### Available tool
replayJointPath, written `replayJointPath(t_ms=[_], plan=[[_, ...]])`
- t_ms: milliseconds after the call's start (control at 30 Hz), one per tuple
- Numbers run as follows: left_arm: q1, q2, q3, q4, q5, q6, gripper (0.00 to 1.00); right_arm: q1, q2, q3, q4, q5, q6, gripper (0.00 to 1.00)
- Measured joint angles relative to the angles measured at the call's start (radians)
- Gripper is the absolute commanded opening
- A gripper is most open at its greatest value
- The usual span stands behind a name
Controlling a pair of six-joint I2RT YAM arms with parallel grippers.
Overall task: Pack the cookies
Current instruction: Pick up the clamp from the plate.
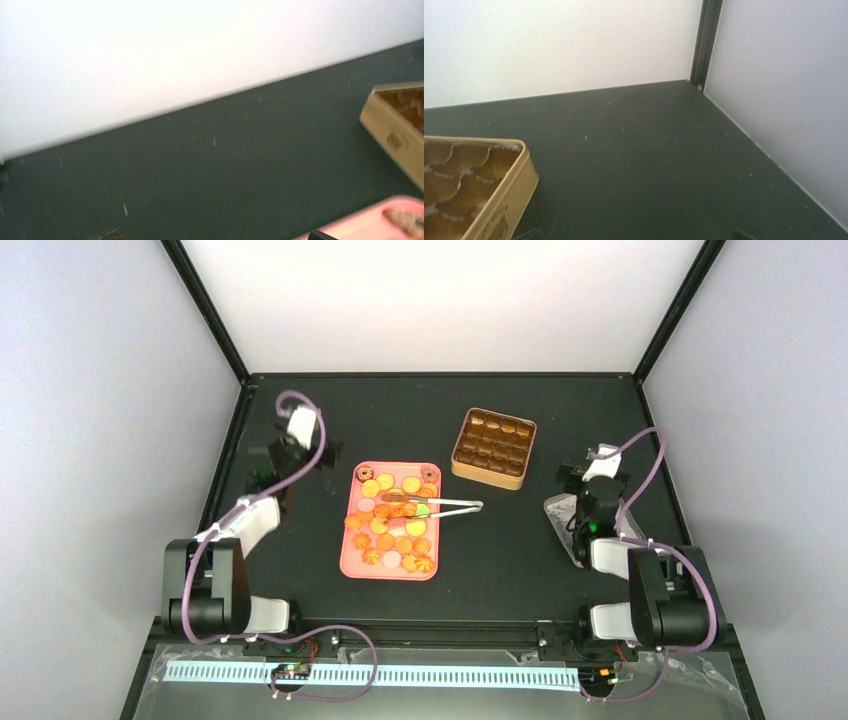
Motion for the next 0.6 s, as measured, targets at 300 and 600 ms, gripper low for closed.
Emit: replayJointPath(t_ms=[300, 600], plan=[[-0.022, -0.045, 0.399, -0.549, 0.187, 0.2, 0.99, 0.005, -0.285, 0.29, -0.459, 0.121, 0.179, 1.0], [-0.305, -0.002, 0.485, -1.044, 0.214, 0.494, 0.98, 0.023, -0.275, 0.421, -0.787, -0.179, 0.404, 1.0]])
